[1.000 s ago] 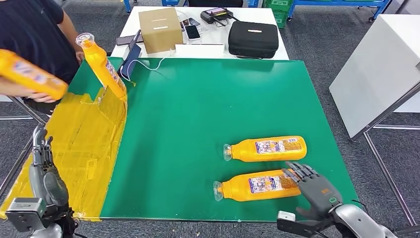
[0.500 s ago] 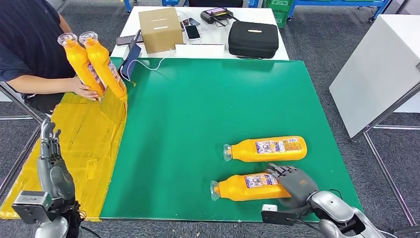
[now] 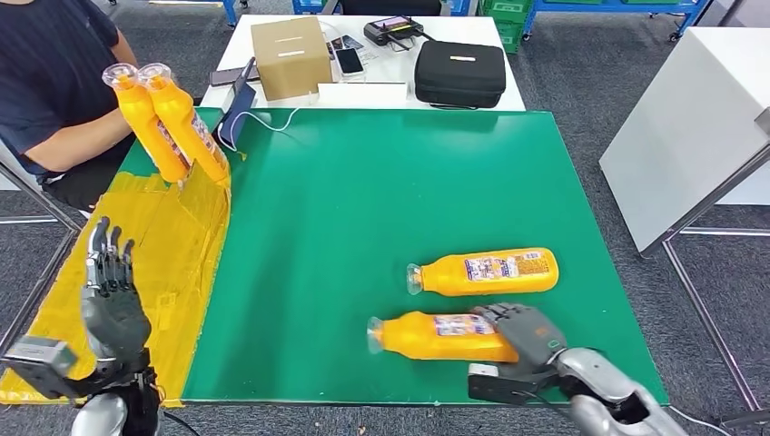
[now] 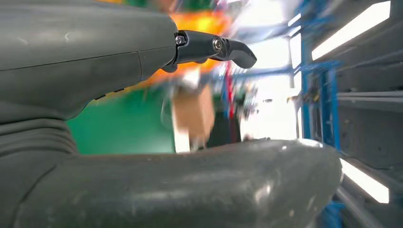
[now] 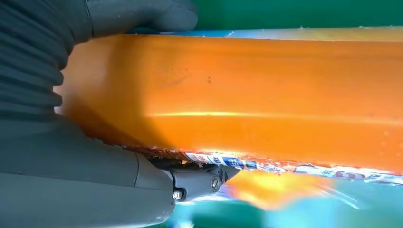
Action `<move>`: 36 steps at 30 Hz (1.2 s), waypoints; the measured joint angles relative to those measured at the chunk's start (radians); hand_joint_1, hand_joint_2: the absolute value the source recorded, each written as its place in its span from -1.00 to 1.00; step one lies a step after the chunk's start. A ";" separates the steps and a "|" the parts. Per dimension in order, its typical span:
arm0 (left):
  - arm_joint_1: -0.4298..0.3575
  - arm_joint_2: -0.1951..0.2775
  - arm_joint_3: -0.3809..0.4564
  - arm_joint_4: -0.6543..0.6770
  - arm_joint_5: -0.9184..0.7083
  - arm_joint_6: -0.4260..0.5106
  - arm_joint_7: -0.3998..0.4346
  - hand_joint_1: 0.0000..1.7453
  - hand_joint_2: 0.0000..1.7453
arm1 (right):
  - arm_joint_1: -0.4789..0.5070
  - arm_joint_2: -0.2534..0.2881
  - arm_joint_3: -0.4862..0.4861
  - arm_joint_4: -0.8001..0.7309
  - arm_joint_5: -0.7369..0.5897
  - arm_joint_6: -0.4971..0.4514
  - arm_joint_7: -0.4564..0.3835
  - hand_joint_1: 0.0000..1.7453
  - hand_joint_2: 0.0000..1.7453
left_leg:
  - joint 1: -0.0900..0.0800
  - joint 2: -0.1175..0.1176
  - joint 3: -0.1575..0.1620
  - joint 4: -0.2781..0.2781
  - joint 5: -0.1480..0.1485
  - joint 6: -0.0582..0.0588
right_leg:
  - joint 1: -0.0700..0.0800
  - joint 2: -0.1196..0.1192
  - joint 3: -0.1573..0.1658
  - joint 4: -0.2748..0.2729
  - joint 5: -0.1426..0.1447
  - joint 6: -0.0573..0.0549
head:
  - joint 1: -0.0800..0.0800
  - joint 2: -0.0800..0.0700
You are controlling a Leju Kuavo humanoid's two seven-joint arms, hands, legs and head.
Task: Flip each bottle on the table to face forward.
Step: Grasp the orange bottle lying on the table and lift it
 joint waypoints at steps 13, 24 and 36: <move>0.076 -0.028 0.013 -0.017 0.201 -0.156 0.088 -1.00 1.00 | 0.022 0.259 -0.040 -0.196 -0.256 -0.032 -0.035 1.00 1.00 | -0.001 -0.002 -0.006 0.000 0.002 -0.001 | -0.001 -0.002 -0.006 0.003 -0.001 -0.001 | 0.000 0.000; 0.109 -0.049 -0.054 -0.025 0.267 -0.239 0.155 -1.00 1.00 | -0.025 0.349 -0.083 -0.237 -0.348 -0.081 -0.045 1.00 1.00 | -0.001 -0.002 -0.006 0.000 0.002 0.000 | -0.002 -0.002 -0.007 0.003 0.000 0.000 | 0.000 0.000; 0.123 -0.053 -0.246 -0.027 0.269 -0.246 0.180 -1.00 1.00 | -0.110 0.508 -0.082 -0.122 -0.287 -0.146 -0.045 1.00 1.00 | -0.001 -0.002 -0.007 0.000 0.002 0.000 | -0.002 -0.001 -0.007 0.003 0.000 0.000 | 0.000 0.000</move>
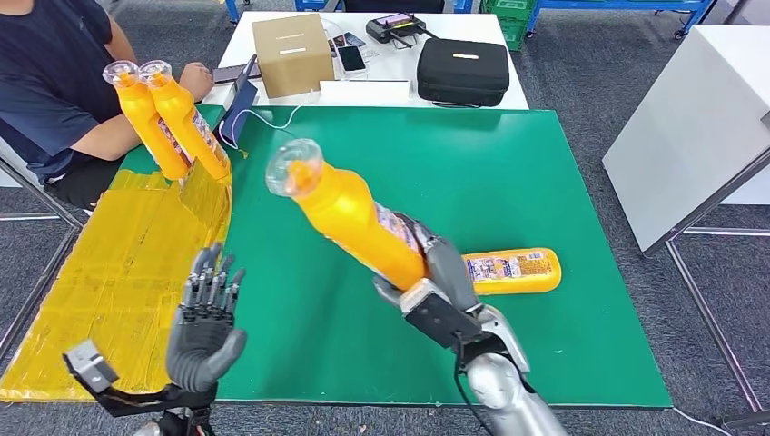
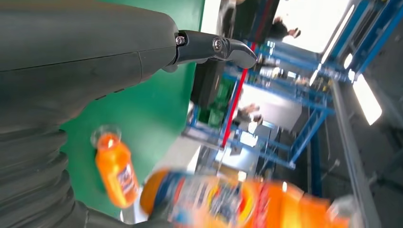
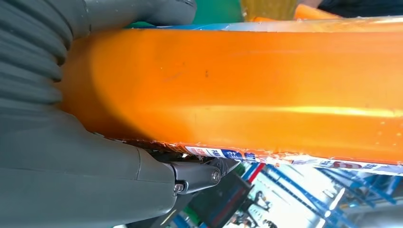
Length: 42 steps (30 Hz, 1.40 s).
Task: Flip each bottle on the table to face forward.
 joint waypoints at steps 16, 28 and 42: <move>0.017 -0.006 -0.067 -0.014 -0.058 0.038 -0.047 -1.00 1.00 | -0.034 0.127 0.260 0.192 0.189 -0.013 0.010 1.00 1.00 | 0.001 0.000 -0.001 0.000 0.000 0.000 | 0.001 0.000 -0.001 0.000 0.000 0.000 | 0.000 0.000; 0.072 -0.008 -0.036 -0.014 -0.061 0.054 -0.084 1.00 1.00 | -0.057 0.103 0.417 0.293 0.271 0.018 -0.054 1.00 1.00 | 0.001 0.001 -0.001 0.000 0.000 0.000 | 0.000 0.000 -0.005 0.000 0.000 0.000 | 0.000 0.000; 0.090 -0.011 -0.018 -0.014 -0.081 0.055 -0.119 1.00 1.00 | -0.063 0.099 0.437 0.310 0.276 0.019 -0.059 1.00 1.00 | 0.001 0.001 -0.002 0.000 0.000 0.000 | 0.000 0.000 -0.012 0.000 0.000 -0.001 | 0.000 0.000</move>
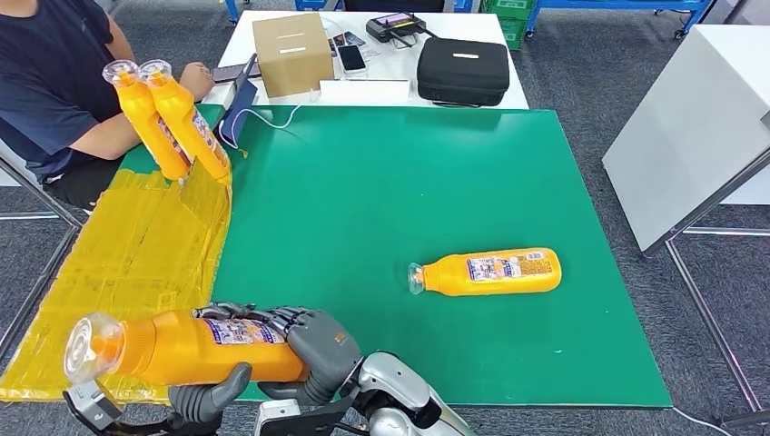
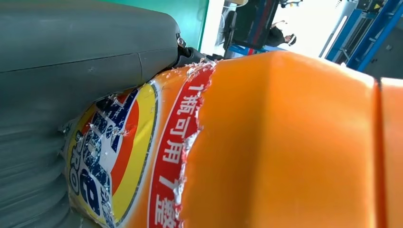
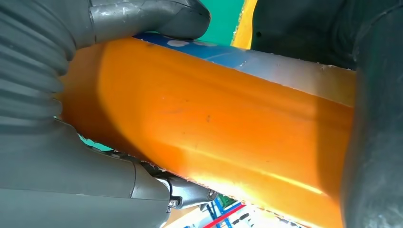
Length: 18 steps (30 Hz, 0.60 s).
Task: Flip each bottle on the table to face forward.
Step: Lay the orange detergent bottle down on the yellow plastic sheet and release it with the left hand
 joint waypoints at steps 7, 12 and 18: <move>0.000 0.000 0.000 0.000 -0.004 0.001 -0.002 1.00 1.00 | 0.004 -0.002 0.002 0.000 0.002 0.000 0.000 1.00 1.00 | 0.000 0.000 0.000 0.000 0.000 0.000 | 0.000 0.000 0.000 0.000 0.000 0.000 | 0.000 0.000; 0.003 0.000 0.000 -0.002 -0.047 0.018 -0.030 1.00 1.00 | 0.017 -0.008 0.000 -0.011 0.020 -0.012 0.007 -0.52 1.00 | 0.000 0.000 0.000 0.000 0.000 0.000 | 0.000 0.000 0.000 0.000 0.000 0.000 | 0.000 0.000; -0.010 0.001 0.021 -0.035 -0.274 0.152 -0.114 1.00 1.00 | 0.114 -0.048 -0.045 -0.119 0.049 -0.071 0.047 -1.00 1.00 | 0.000 -0.001 -0.003 0.000 0.000 0.000 | 0.000 0.000 0.006 0.000 0.001 0.000 | 0.000 0.000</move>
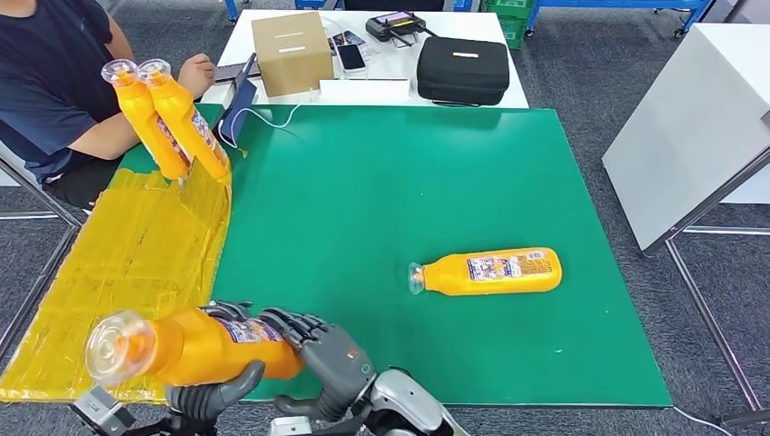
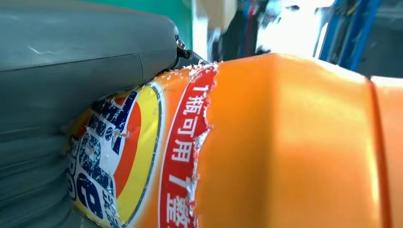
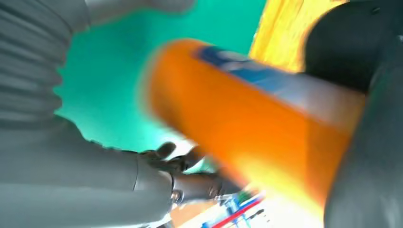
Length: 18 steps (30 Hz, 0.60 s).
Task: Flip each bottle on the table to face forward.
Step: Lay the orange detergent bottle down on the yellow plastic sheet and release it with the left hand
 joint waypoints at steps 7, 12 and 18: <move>-0.053 0.028 0.158 0.010 -0.500 0.327 -0.058 1.00 1.00 | 0.136 -0.117 -0.143 -0.247 -0.030 -0.030 -0.019 -1.00 1.00 | 0.000 -0.001 0.000 0.000 0.000 0.000 | 0.000 0.000 0.001 0.000 0.000 0.000 | 0.000 0.000; -0.073 0.075 0.234 0.090 -0.824 0.553 -0.038 1.00 1.00 | 0.234 -0.233 -0.314 -0.396 -0.134 -0.052 -0.073 -1.00 1.00 | -0.001 -0.001 0.000 0.000 0.000 0.000 | -0.002 -0.001 0.001 0.000 0.000 0.000 | 0.000 0.000; -0.106 0.156 0.242 0.240 -1.062 0.703 0.052 1.00 1.00 | 0.295 -0.323 -0.552 -0.511 -0.255 0.020 -0.143 -1.00 1.00 | -0.002 0.000 0.000 0.000 0.000 0.000 | -0.002 0.000 0.000 0.000 0.000 0.001 | 0.000 0.000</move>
